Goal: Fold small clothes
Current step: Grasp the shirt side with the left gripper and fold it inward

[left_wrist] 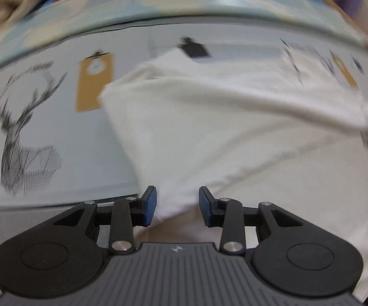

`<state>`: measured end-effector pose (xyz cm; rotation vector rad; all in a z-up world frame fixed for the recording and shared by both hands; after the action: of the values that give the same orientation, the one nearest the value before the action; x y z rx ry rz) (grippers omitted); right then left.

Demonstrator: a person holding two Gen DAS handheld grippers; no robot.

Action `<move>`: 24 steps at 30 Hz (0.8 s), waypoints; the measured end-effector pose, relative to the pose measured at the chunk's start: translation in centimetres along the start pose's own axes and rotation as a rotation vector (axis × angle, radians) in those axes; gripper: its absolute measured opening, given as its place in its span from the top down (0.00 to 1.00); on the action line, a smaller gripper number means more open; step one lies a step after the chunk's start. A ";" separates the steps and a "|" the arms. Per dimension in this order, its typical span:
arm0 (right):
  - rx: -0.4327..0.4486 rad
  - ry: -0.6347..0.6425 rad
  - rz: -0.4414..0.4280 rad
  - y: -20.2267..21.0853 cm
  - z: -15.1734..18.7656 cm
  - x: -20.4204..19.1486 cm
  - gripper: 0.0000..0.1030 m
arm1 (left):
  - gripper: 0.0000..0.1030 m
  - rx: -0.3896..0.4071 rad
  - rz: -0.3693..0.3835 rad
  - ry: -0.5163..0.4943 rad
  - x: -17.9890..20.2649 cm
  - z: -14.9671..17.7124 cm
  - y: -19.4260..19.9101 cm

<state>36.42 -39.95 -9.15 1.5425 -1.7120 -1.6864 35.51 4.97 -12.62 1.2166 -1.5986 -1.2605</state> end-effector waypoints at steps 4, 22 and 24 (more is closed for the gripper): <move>-0.002 -0.001 0.004 -0.1 0.0 0.0 0.80 | 0.60 -0.043 -0.118 -0.154 1.7 1.4 -2.1; -0.014 -0.011 0.017 -0.7 0.3 -0.3 0.80 | 0.98 -0.011 -0.081 -0.118 -2.2 2.0 1.3; -0.016 -0.006 0.013 -0.9 0.4 -0.4 0.80 | 0.96 0.092 0.057 -0.071 -1.2 0.8 3.2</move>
<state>36.71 -39.17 -9.78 1.5179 -1.7034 -1.6960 34.36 6.53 -9.75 1.1854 -1.7470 -1.2186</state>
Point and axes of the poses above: each gripper's, at about its wrist camera, not at the fingertips, and y roughly against the way its jaws point, x to its right, z to its underside, the point moved 7 cm from there along -y, roughly the way its jaws point, and after that the axes turned 8 degrees about -x, right-handed, at the moved point
